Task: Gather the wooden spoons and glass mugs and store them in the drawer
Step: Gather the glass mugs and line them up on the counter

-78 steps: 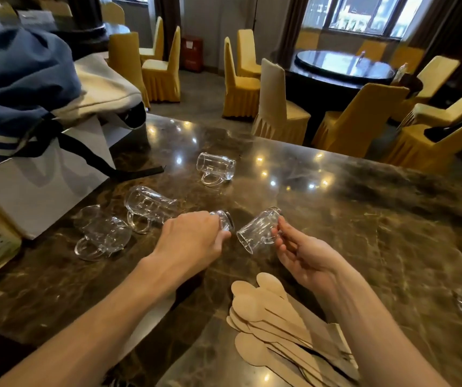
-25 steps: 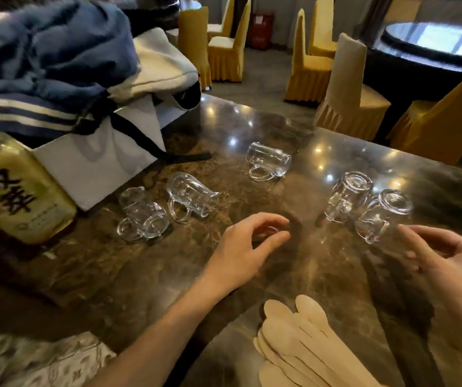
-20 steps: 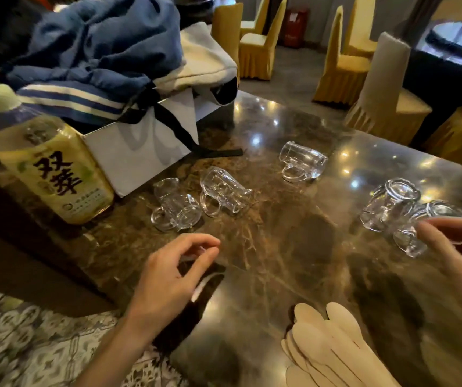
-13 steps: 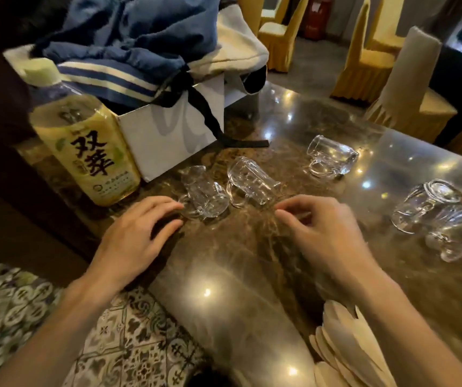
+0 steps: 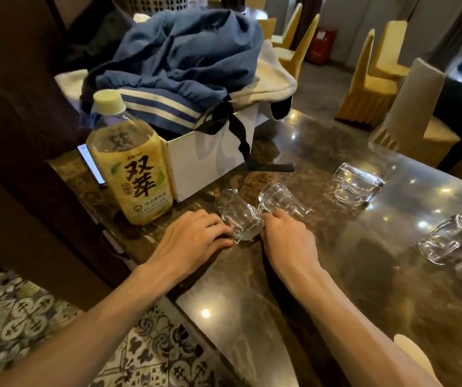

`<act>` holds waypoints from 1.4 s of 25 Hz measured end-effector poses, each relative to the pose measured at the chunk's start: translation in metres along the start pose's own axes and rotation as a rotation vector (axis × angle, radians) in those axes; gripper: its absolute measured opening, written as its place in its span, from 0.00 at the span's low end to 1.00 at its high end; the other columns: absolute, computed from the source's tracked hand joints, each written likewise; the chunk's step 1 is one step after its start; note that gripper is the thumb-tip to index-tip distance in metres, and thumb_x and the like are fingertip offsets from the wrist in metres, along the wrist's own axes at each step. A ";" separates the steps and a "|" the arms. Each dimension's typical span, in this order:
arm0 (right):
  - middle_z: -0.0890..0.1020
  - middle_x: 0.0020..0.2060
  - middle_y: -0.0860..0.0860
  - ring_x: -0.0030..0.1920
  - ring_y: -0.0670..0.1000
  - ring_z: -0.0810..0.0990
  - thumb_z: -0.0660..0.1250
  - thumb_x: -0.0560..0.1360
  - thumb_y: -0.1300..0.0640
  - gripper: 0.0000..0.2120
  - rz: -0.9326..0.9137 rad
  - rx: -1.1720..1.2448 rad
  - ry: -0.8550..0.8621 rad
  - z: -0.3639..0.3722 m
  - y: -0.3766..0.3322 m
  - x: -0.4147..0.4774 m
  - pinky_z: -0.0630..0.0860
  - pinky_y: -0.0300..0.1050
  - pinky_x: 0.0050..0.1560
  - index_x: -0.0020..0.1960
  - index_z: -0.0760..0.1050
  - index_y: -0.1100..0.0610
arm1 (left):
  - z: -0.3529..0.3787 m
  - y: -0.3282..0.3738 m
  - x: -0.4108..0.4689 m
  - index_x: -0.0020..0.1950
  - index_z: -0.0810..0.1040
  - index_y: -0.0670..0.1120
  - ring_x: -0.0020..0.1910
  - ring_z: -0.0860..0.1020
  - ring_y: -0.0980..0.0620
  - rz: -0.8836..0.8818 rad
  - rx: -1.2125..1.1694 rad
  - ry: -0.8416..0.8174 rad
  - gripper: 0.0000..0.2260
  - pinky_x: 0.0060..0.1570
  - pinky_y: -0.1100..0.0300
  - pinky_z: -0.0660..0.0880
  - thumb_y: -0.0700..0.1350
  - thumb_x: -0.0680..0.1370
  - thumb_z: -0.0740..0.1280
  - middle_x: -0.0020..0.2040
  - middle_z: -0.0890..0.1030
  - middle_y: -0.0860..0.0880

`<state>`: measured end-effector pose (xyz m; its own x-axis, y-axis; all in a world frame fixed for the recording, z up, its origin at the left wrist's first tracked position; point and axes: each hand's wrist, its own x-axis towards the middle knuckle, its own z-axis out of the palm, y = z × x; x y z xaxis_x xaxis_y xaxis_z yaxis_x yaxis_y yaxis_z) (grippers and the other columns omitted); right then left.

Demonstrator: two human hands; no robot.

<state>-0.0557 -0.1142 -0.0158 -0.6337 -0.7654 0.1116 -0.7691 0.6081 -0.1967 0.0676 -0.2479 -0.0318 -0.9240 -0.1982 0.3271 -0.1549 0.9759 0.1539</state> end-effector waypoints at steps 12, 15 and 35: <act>0.75 0.47 0.53 0.47 0.51 0.72 0.60 0.79 0.59 0.09 0.027 -0.014 0.128 -0.006 0.009 -0.008 0.64 0.42 0.38 0.48 0.78 0.59 | -0.001 0.001 -0.002 0.48 0.83 0.47 0.33 0.77 0.52 0.057 -0.065 0.026 0.15 0.30 0.60 0.74 0.54 0.75 0.61 0.37 0.79 0.50; 0.73 0.41 0.48 0.40 0.47 0.71 0.61 0.79 0.52 0.12 0.135 0.300 0.217 -0.020 0.018 -0.014 0.64 0.37 0.36 0.48 0.81 0.55 | -0.005 0.005 0.001 0.51 0.83 0.48 0.38 0.78 0.53 -0.017 -0.189 0.024 0.17 0.36 0.60 0.74 0.55 0.75 0.59 0.41 0.80 0.51; 0.85 0.37 0.41 0.40 0.37 0.82 0.72 0.71 0.55 0.04 0.632 0.909 0.846 -0.142 0.167 -0.194 0.77 0.30 0.43 0.46 0.82 0.50 | 0.041 0.185 0.127 0.46 0.83 0.54 0.44 0.81 0.64 -0.258 -1.307 -0.056 0.06 0.44 0.71 0.76 0.53 0.71 0.70 0.41 0.85 0.60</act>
<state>-0.0731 0.1655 0.0679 -0.9575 0.1407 0.2519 -0.2214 0.2015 -0.9541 -0.0930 -0.0887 -0.0004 -0.9369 -0.3282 0.1203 0.0919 0.1008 0.9907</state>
